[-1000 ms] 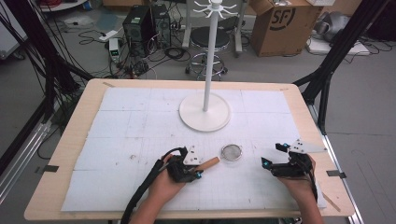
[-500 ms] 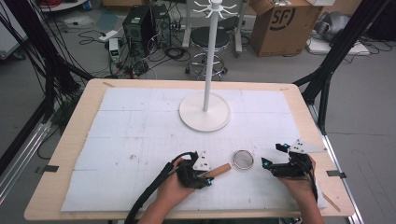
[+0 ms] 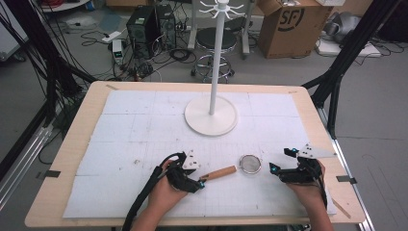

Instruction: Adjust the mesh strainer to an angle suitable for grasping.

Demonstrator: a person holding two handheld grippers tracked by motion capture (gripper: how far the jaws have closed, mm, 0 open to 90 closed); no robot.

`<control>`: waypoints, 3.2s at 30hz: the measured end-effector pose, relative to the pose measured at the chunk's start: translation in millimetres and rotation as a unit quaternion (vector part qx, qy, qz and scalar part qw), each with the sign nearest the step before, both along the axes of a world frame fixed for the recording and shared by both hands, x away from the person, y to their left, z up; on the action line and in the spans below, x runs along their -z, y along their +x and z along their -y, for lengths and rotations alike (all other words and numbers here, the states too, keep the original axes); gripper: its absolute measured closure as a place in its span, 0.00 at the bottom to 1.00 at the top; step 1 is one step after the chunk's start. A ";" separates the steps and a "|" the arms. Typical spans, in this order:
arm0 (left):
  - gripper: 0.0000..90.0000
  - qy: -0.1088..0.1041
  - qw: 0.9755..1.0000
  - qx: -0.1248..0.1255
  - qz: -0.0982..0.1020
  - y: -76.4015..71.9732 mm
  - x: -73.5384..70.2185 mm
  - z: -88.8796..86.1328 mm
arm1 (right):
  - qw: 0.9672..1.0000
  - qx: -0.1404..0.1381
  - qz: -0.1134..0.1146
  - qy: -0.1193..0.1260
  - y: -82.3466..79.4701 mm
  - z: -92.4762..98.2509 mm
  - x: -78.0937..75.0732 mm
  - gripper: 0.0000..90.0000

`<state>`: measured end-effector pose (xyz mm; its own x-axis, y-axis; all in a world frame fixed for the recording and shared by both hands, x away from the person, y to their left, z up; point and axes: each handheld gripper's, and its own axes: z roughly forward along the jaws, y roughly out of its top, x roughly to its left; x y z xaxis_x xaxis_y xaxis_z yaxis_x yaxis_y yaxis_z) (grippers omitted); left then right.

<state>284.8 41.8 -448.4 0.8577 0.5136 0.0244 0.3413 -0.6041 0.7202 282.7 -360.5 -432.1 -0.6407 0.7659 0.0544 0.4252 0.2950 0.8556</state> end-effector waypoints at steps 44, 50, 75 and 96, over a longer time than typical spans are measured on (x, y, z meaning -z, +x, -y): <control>0.26 -0.025 0.995 -0.091 -0.010 57.8 5.3 8.3 | 1.000 0.003 -0.005 0.001 1.5 1.6 2.2 0.12; 0.22 -0.040 0.996 -0.077 -0.010 50.8 -2.5 -2.6 | 1.000 0.000 -0.006 0.000 1.2 1.2 2.7 0.12; 0.14 -0.136 0.987 -0.083 0.001 15.3 -31.7 -113.7 | 1.000 -0.011 -0.007 -0.008 2.1 -8.8 2.2 0.12; 0.02 -0.190 0.980 -0.046 0.018 12.8 -53.8 -145.0 | 1.000 -0.016 -0.020 -0.012 1.1 -11.3 6.4 0.12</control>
<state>297.7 186.8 -394.6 0.8096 0.5664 -0.1543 0.3513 -0.2570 0.9003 283.8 -349.2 -438.6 -0.6623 0.7466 0.0620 0.4487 0.3290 0.8309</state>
